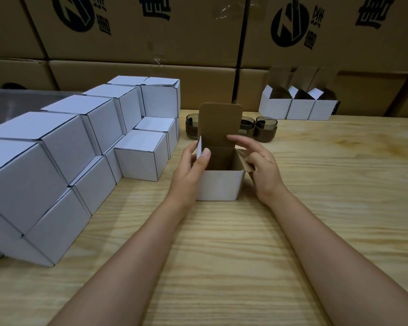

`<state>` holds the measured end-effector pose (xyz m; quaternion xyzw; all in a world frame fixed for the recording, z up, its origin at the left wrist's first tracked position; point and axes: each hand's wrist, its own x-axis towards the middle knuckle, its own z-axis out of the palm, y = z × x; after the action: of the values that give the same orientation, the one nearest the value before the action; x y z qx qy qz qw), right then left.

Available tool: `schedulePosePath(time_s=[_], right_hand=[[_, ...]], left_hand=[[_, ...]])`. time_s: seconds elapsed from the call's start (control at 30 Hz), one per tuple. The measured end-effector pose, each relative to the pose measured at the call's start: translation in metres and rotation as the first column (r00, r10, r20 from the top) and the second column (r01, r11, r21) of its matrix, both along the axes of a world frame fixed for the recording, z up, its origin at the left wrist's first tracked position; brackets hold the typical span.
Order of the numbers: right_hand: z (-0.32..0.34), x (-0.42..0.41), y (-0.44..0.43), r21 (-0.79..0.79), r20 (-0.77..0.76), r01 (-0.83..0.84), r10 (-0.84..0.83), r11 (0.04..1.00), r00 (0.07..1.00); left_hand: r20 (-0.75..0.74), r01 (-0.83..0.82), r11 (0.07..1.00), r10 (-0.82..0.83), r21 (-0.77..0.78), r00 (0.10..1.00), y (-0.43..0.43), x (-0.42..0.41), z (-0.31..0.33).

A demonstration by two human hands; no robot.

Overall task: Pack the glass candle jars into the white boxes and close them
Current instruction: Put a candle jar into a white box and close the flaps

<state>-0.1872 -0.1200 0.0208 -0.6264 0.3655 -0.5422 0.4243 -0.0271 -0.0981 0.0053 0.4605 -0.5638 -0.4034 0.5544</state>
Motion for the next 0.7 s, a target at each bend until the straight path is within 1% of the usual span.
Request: schedulePosePath(time_s=[0.13,0.2,0.27,0.33,0.4,0.5,0.57,0.63,0.7], right_hand=[[-0.001,0.0013,0.0017,0.001,-0.006,-0.008,0.008,1.0,1.0],[-0.0023,0.0021,0.0019,-0.012,-0.011,-0.005,0.005,1.0,1.0],[-0.0025,0.003,0.002,-0.023,-0.006,-0.011,0.011,1.0,1.0],[-0.0027,0.0035,0.0012,-0.032,-0.008,-0.011,0.01,0.999,1.0],[-0.0021,0.0033,0.0009,-0.031,-0.012,-0.01,0.009,0.999,1.0],[0.001,0.0034,0.0007,0.012,0.038,-0.052,0.051,0.999,0.998],[0.0027,0.0027,-0.0011,0.045,0.059,-0.076,0.074,0.996,0.996],[0.0043,0.0016,-0.0036,0.113,0.035,-0.094,0.09,0.989,0.995],[0.004,0.0004,-0.0052,0.187,0.022,-0.11,0.107,0.976,0.994]], left_hand=[[-0.018,-0.224,0.975,0.224,0.002,0.974,0.0065,-0.0069,0.0012],[0.067,-0.328,0.942,0.333,-0.069,0.941,0.0089,-0.0088,0.0016],[0.147,-0.425,0.894,0.444,-0.143,0.884,0.0081,-0.0095,0.0025],[0.136,-0.497,0.859,0.51,-0.121,0.849,0.0057,-0.01,0.0047],[0.033,-0.506,0.862,0.507,-0.035,0.861,0.0049,-0.0101,0.0054],[-0.143,-0.441,0.893,0.45,0.089,0.882,0.0051,-0.0077,0.0068],[-0.22,-0.376,0.923,0.386,0.085,0.896,0.0062,-0.0055,0.0081],[-0.288,-0.311,0.949,0.314,0.058,0.905,0.0071,-0.0035,0.009],[-0.318,-0.271,0.961,0.272,0.048,0.908,0.0073,-0.0019,0.0082]])
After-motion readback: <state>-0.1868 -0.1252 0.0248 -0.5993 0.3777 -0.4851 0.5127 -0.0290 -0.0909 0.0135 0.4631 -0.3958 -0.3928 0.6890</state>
